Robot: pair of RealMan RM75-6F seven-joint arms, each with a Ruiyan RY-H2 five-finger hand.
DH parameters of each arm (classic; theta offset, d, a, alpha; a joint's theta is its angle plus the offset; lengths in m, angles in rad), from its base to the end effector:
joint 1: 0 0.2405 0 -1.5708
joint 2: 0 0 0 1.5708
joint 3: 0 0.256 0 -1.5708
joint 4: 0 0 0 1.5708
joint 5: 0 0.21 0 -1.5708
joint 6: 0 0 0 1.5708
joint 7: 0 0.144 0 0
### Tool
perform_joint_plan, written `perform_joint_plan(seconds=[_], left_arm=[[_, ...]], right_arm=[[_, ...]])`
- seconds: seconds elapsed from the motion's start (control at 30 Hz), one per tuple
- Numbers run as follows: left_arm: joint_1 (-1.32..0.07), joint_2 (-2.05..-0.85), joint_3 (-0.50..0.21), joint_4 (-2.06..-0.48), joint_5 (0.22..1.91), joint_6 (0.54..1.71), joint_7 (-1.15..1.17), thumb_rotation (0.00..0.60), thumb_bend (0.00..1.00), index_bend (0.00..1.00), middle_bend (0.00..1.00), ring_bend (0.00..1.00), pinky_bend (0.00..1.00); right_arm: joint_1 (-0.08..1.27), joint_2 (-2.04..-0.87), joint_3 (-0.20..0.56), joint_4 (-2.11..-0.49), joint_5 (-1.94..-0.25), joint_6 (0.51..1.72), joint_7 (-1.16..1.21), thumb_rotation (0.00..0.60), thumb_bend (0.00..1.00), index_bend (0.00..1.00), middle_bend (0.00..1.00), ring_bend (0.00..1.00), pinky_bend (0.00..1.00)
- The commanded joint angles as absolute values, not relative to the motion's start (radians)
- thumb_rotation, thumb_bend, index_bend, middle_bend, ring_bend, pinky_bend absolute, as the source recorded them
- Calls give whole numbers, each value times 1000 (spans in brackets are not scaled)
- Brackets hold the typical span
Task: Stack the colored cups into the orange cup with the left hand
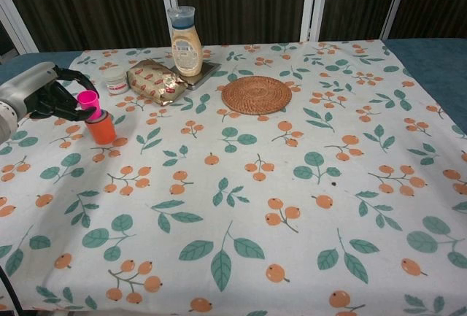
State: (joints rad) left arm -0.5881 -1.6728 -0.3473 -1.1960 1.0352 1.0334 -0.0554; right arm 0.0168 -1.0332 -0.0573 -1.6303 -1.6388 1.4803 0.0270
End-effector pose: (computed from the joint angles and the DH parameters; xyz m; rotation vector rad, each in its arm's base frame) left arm -0.2294 0.3717 0.0085 -1.2446 -1.3204 -1.1366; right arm -0.3156 -0.1355 0.1624 1.5324 -0.9520 0.8179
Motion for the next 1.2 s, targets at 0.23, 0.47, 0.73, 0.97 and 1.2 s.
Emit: perform_joint_plan(seconds=[0.23, 0.47, 0.73, 0.97, 1.2], left_arm=[[-594, -1673, -329, -1175, 1023, 995, -48, 600, 364, 49, 1000, 1000, 1000], [-563, -1614, -295, -1256, 1110, 1047, -76, 600, 354, 0, 890, 996, 1000], [-303, -1276, 64, -1556, 1613, 1386, -151, 600, 365, 0, 45, 36, 177], [-128, -1246, 193, -1417, 1744, 1601, -130, 600, 370, 0, 0, 0, 51], [-105, -1254, 157, -1394, 1748, 1649, -99, 600, 372, 0, 0, 0, 35]], right_arm=[[17, -1035, -56, -1631, -1637, 1479, 22, 600, 185, 0, 0, 0, 0], [17, -1036, -56, -1630, -1637, 1479, 21, 600, 186, 0, 0, 0, 0], [13, -1037, -59, -1630, -1641, 1484, 16, 600, 185, 0, 0, 0, 0], [11, -1048, -65, -1629, -1656, 1487, -8, 600, 185, 0, 0, 0, 0], [11, -1060, -66, -1626, -1659, 1486, -31, 600, 185, 0, 0, 0, 0]])
